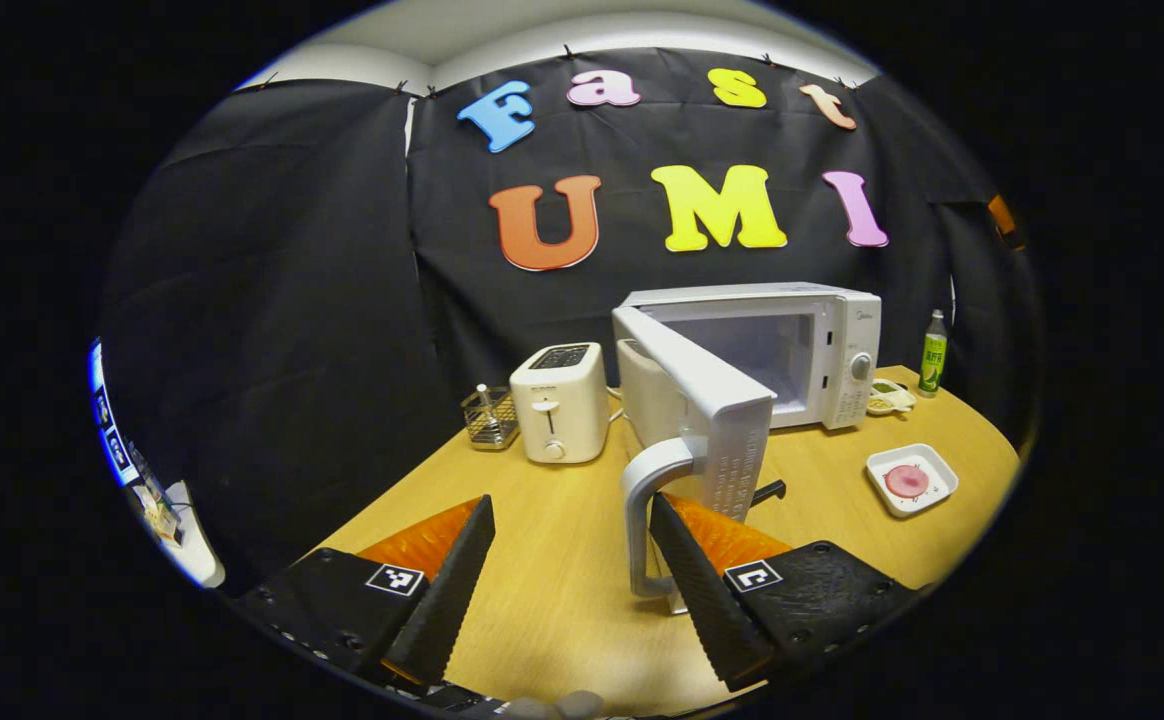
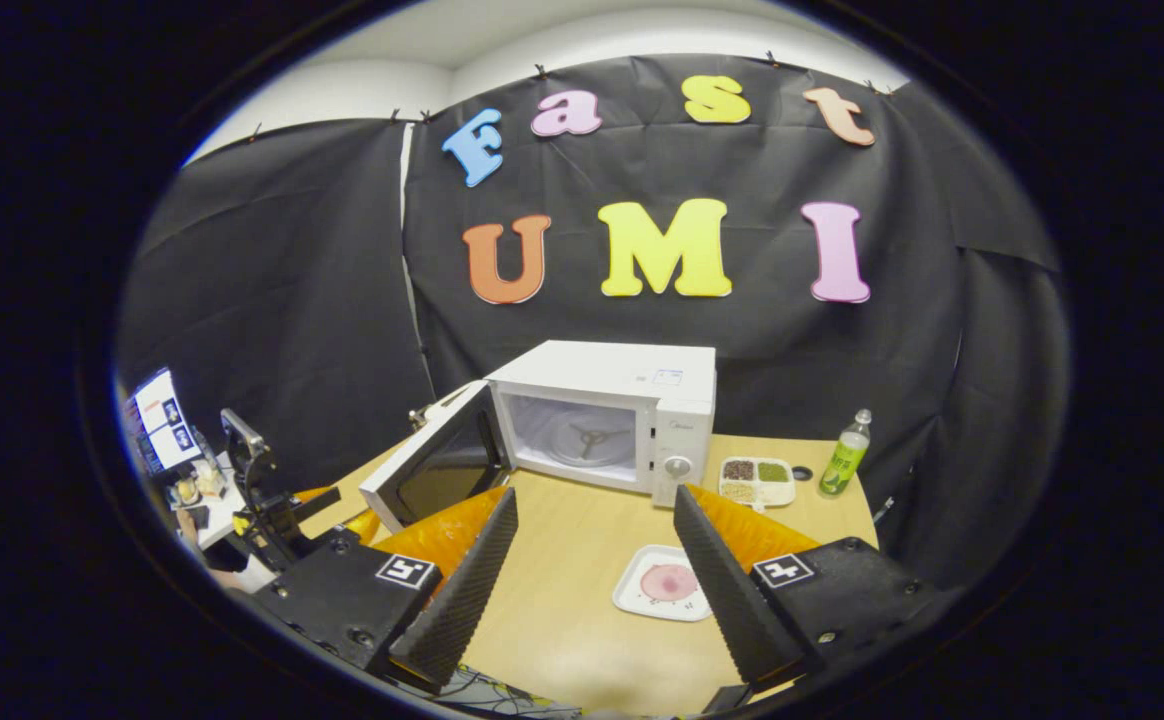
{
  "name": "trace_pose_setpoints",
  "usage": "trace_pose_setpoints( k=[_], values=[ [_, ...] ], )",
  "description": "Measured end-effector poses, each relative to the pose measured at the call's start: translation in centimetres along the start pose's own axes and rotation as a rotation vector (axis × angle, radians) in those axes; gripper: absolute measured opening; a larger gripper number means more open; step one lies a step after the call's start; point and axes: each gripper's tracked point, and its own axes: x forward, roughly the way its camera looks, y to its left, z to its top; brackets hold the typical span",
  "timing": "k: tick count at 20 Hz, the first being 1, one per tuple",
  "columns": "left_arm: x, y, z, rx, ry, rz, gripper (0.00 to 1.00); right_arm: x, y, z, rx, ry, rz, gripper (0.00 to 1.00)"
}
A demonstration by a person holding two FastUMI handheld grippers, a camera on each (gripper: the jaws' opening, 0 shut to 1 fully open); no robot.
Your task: Open the microwave oven with the left hand, put the food in, and close the microwave oven.
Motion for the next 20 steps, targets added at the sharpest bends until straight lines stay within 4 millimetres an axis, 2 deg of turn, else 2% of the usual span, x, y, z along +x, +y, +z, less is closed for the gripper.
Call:
trace_pose_setpoints(
  k=[3,5,8,10,12,13,17,20],
  values=[
    [-0.9,3.0,0.0,0.005,0.003,0.055,0.93,0.5,-0.9,-1.0,0.058,0.004,-0.003,1.0],
    [-1.5,3.5,0.3,0.019,-0.001,0.069,0.93,0.9,-1.9,-2.1,0.083,0.029,-0.012,1.0],
    [-2.5,3.3,0.5,0.028,0.001,0.075,0.93,1.8,-4.1,-3.5,0.069,0.06,-0.033,1.0],
    [-3.2,1.4,1.1,-0.012,0.001,0.046,0.93,2.8,-6.4,-4.8,0.057,0.084,-0.071,1.0],
    [-3.5,-0.6,2.1,-0.01,-0.009,0.029,0.93,4.3,-8.4,-6.9,0.064,0.132,-0.085,0.99],
    [-3.8,-1.3,2.7,-0.006,-0.02,0.02,0.93,5.2,-9.3,-8.2,0.073,0.163,-0.095,0.93],
    [-4.4,-5.4,6.0,0.006,-0.059,-0.042,0.93,8.2,-12.0,-13.4,0.136,0.303,-0.087,0.82],
    [-4.7,-8.0,9.3,0.015,-0.099,-0.08,0.93,10.9,-13.8,-17.4,0.205,0.413,-0.077,0.71]
  ],
)
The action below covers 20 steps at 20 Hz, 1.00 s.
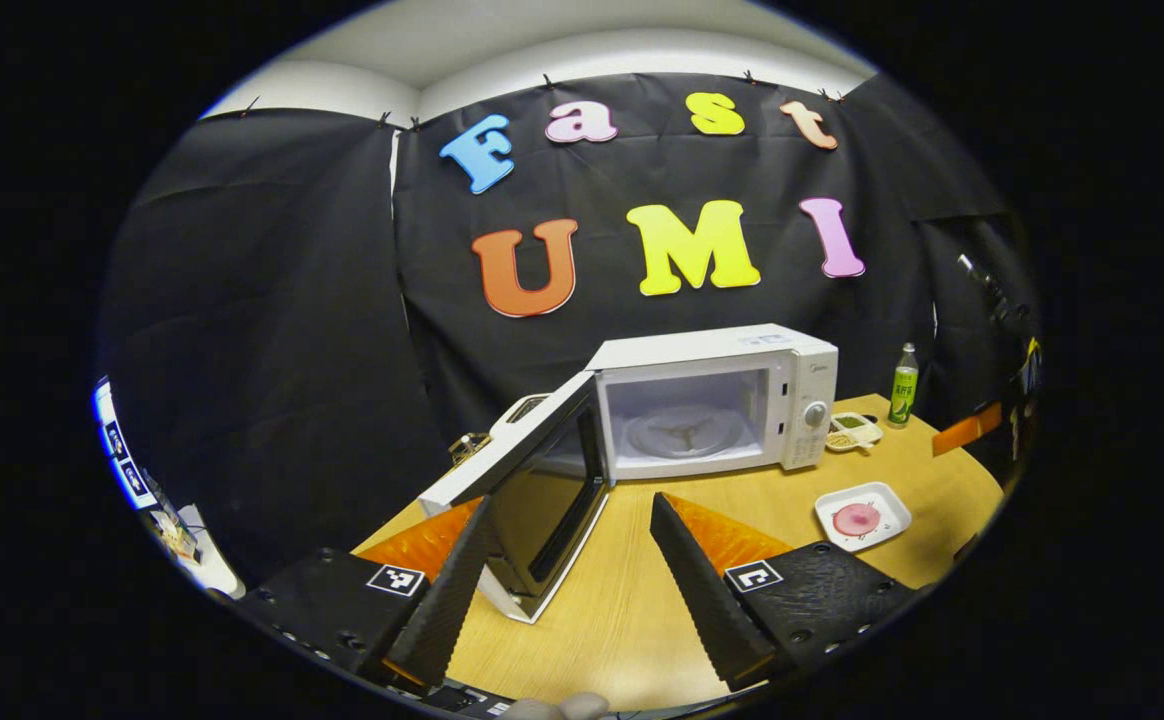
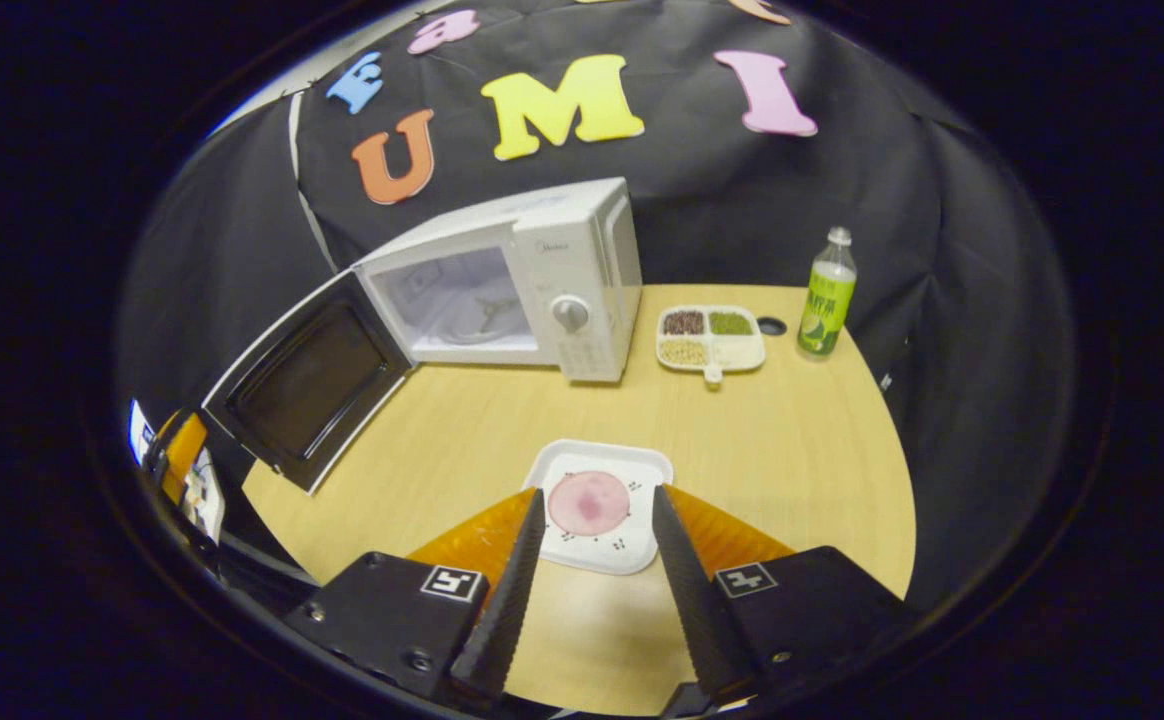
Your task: Open the microwave oven with the left hand, put the food in, and close the microwave oven.
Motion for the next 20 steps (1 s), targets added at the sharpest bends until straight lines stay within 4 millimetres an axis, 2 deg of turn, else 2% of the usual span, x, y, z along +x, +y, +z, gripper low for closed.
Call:
trace_pose_setpoints(
  k=[1,4,5,6,7,8,9,10,11,13,14,15,16,17,18,19,20],
  values=[
    [0.1,-0.7,1.0,0.001,-0.014,-0.006,0.93,1.3,-0.9,-0.7,0.01,0.041,-0.008,0.64],
    [0.2,-2.8,3.8,-0.001,-0.043,-0.014,0.93,5.1,-3.0,-1.7,0.028,0.111,-0.011,0.6],
    [0.0,-3.3,4.8,-0.003,-0.053,-0.012,0.93,6.3,-3.6,-2.1,0.046,0.14,-0.01,0.46],
    [-0.1,-4.1,5.9,-0.01,-0.071,-0.022,0.93,7.4,-4.0,-2.8,0.062,0.178,-0.008,0.46],
    [-0.1,-5.0,6.9,-0.018,-0.082,-0.03,0.93,8.3,-4.3,-3.3,0.079,0.213,0.0,0.54],
    [-0.2,-5.5,7.4,-0.023,-0.089,-0.035,0.93,9.1,-4.6,-4.0,0.092,0.25,-0.002,0.42],
    [-0.3,-6.0,7.9,-0.023,-0.096,-0.04,0.93,9.7,-4.7,-4.5,0.109,0.285,0.003,0.41],
    [-0.3,-6.4,8.2,-0.018,-0.1,-0.04,0.93,10.0,-4.7,-5.1,0.131,0.317,0.002,0.52],
    [-0.3,-6.6,8.2,-0.014,-0.098,-0.037,0.93,10.3,-4.6,-5.4,0.149,0.348,0.009,0.39],
    [0.0,-7.1,8.1,-0.015,-0.093,-0.039,0.93,10.9,-4.5,-5.8,0.175,0.391,0.014,0.32],
    [-0.1,-7.3,7.8,-0.014,-0.085,-0.042,0.93,11.1,-4.5,-5.4,0.189,0.39,0.006,0.42],
    [-0.3,-7.2,7.5,-0.013,-0.076,-0.033,0.93,11.2,-4.6,-5.2,0.199,0.402,0.002,0.24],
    [-0.4,-7.1,7.3,-0.019,-0.07,-0.031,0.93,11.2,-4.5,-5.5,0.209,0.431,-0.002,0.2],
    [-0.5,-7.0,7.1,-0.028,-0.067,-0.027,0.93,11.7,-4.6,-5.4,0.218,0.439,-0.006,0.29],
    [-0.6,-6.9,6.9,-0.035,-0.064,-0.024,0.93,11.5,-4.6,-5.4,0.227,0.459,-0.009,0.16],
    [-0.5,-6.7,6.6,-0.038,-0.06,-0.019,0.93,11.4,-4.9,-5.4,0.235,0.485,-0.018,0.12],
    [-0.5,-6.5,6.2,-0.04,-0.054,-0.014,0.93,11.4,-5.1,-5.4,0.245,0.501,-0.029,0.23]
  ],
)
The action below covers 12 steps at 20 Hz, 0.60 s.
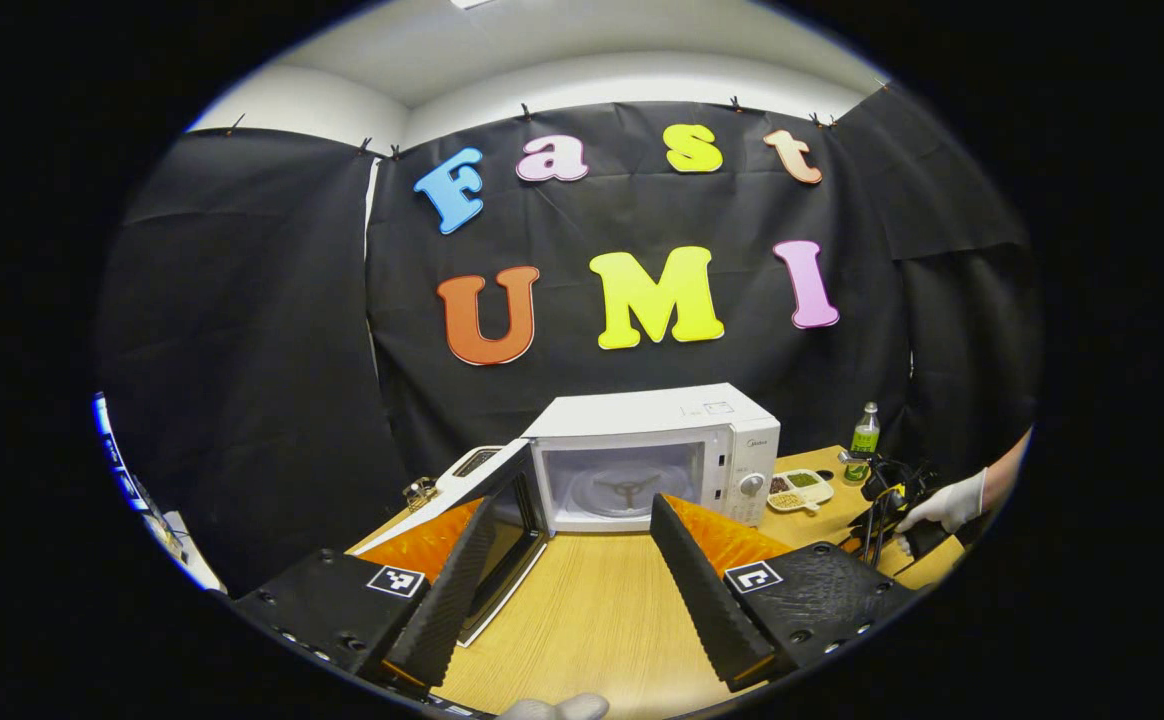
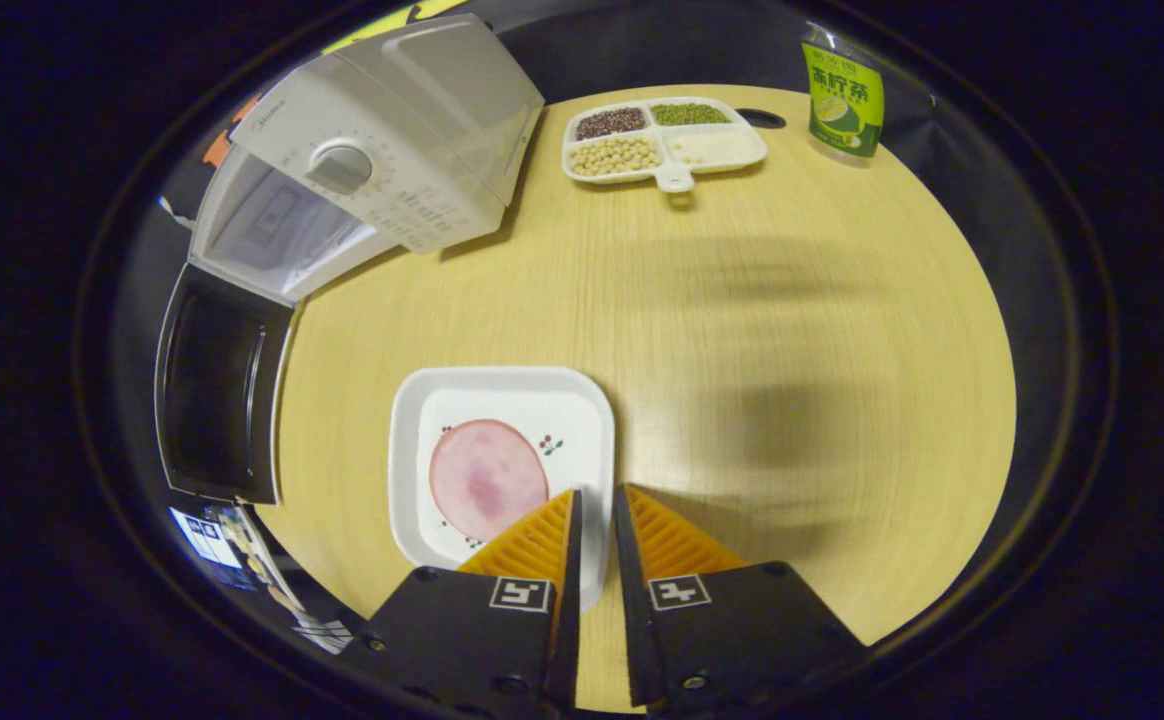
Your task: Open the microwave oven with the left hand, put the food in, and close the microwave oven.
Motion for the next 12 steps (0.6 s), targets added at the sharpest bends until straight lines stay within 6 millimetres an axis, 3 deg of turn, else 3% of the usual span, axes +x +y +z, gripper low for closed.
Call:
trace_pose_setpoints(
  k=[2,3,8,12],
  values=[
    [-0.1,0.3,-0.5,-0.011,0.007,0.006,0.93,0.1,-0.3,0.2,0.037,0.021,0.0,0.0],
    [-0.2,0.4,-0.5,-0.019,0.008,0.008,0.93,0.2,-0.2,0.2,0.048,0.028,0.009,0.06],
    [-0.2,0.8,-1.2,-0.039,0.015,0.008,0.93,0.0,-0.2,0.2,0.075,0.031,0.056,0.04],
    [-0.6,1.6,-1.3,-0.035,0.023,0.011,0.93,-0.5,1.1,0.2,0.138,-0.026,0.175,0.04]
  ],
)
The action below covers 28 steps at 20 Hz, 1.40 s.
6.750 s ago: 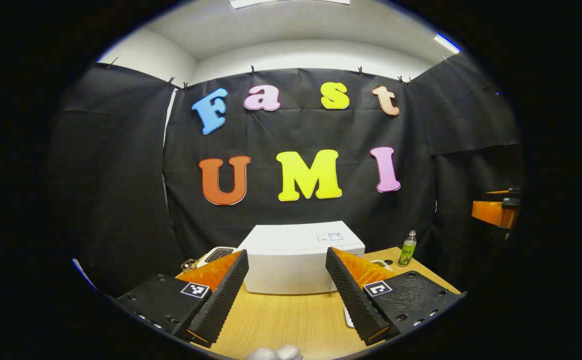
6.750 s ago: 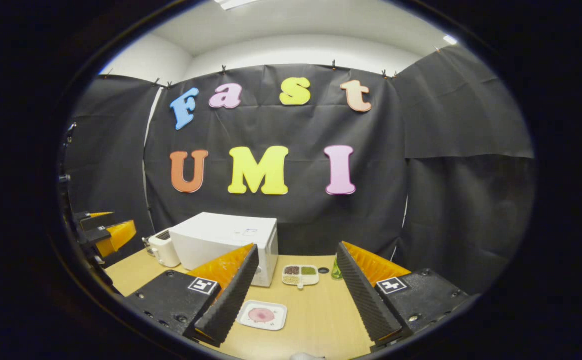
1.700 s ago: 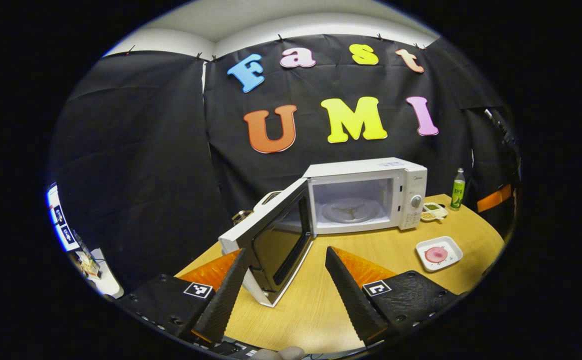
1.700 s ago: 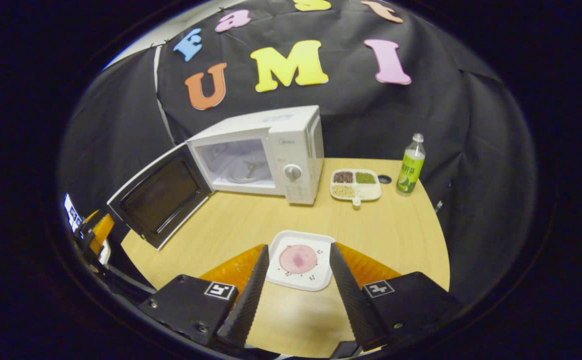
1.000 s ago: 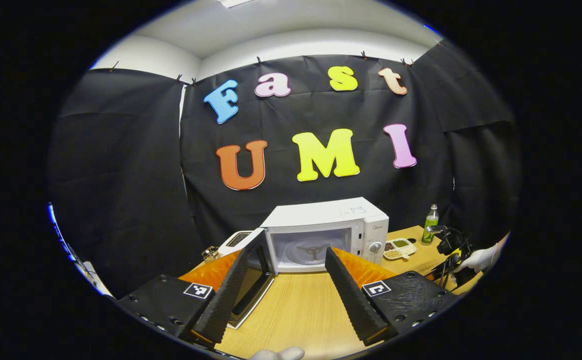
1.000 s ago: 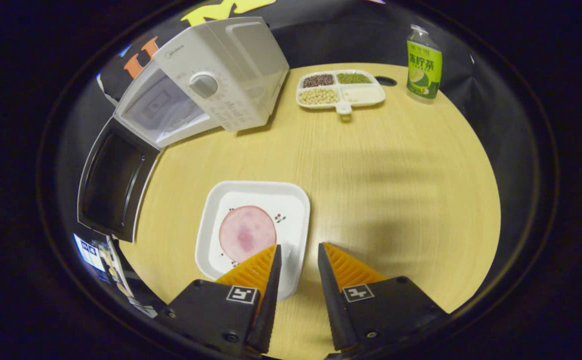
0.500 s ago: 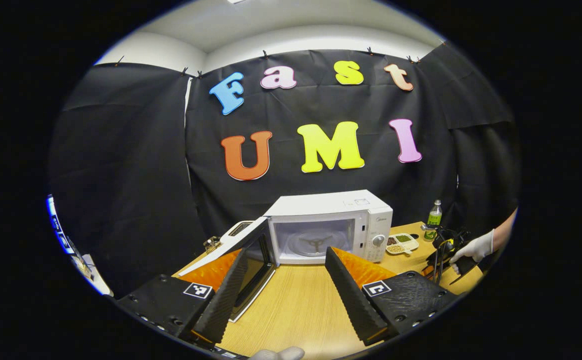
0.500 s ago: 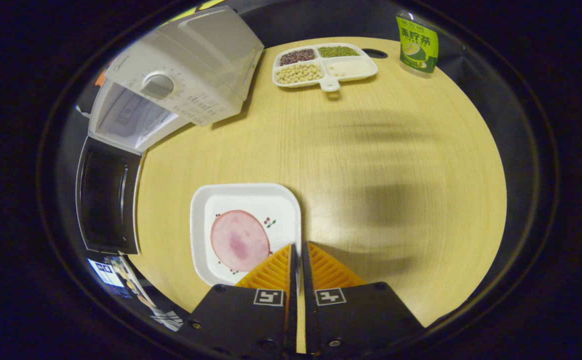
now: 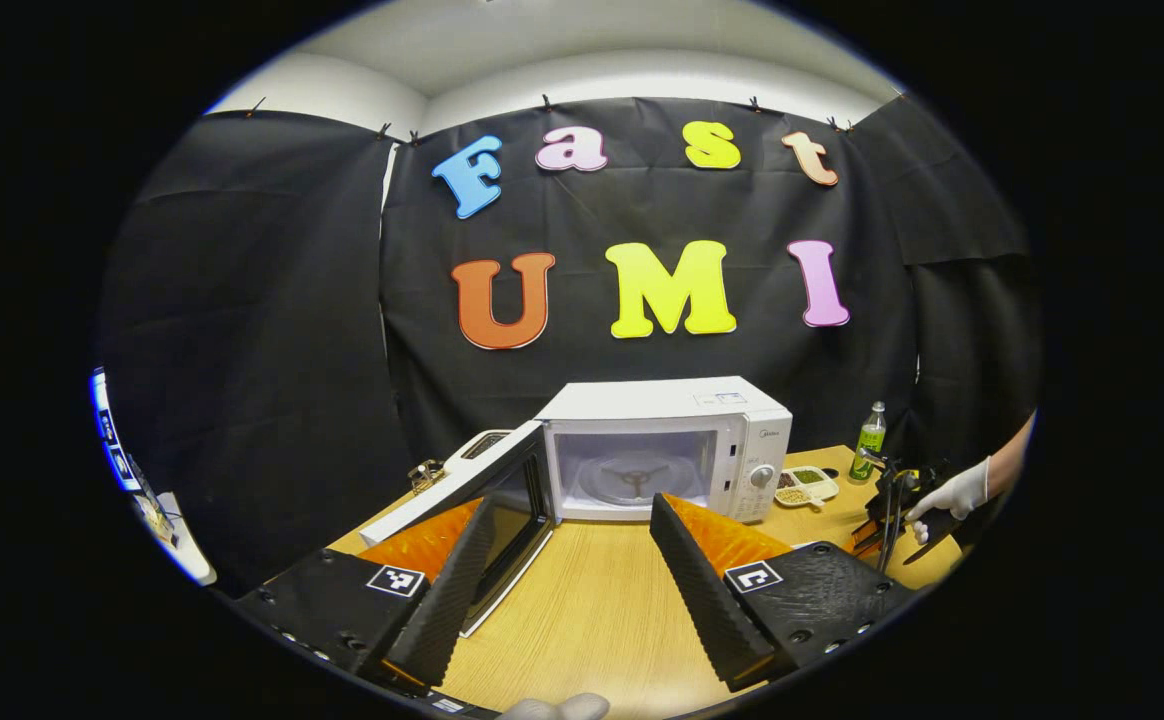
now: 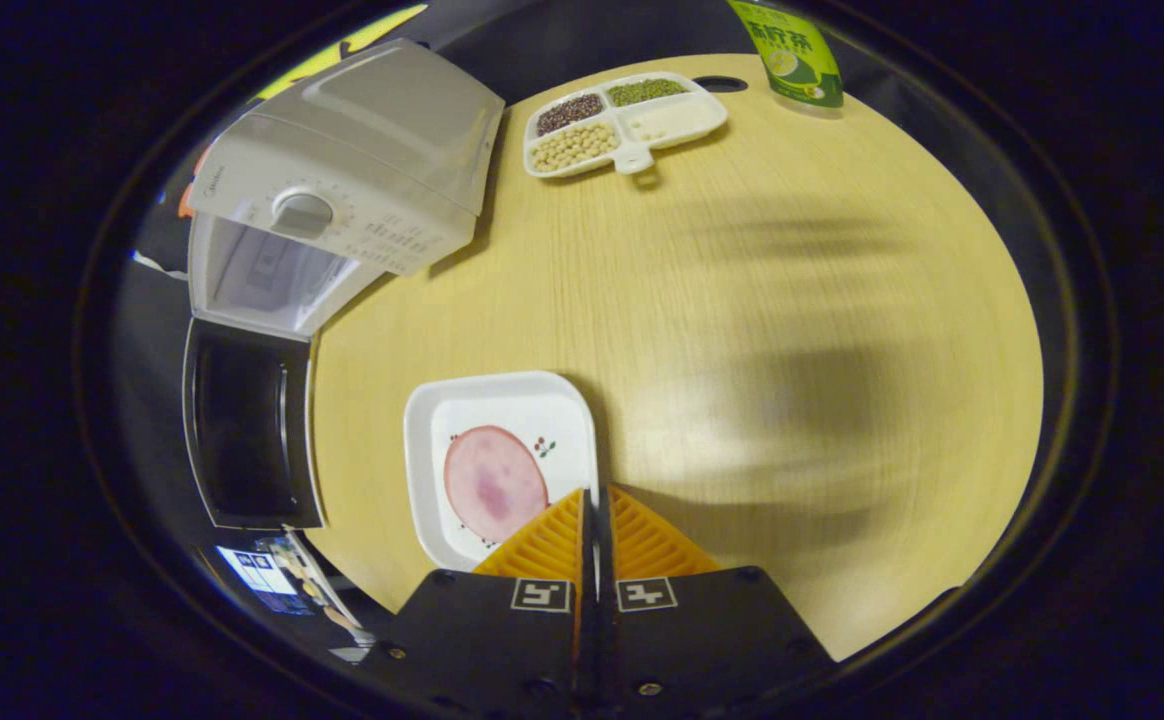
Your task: Open the microwave oven with the left hand, put the food in, and close the microwave oven.
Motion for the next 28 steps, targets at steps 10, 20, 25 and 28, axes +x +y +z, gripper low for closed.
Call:
trace_pose_setpoints(
  k=[10,20,25,28],
  values=[
    [-0.7,2.3,0.2,0.017,0.033,0.006,0.93,-2.0,10.1,-0.3,0.096,-0.167,0.275,0.04],
    [0.4,5.8,0.4,0.043,0.048,0.014,0.93,0.0,24.0,3.3,0.347,-0.522,0.494,0.03],
    [1.0,7.6,-1.5,0.066,0.057,0.001,0.93,2.8,28.5,5.3,0.411,-0.683,0.469,0.04],
    [1.4,9.0,-2.8,0.08,0.053,0.023,0.93,4.3,30.5,6.9,0.486,-0.777,0.467,0.0]
  ],
)
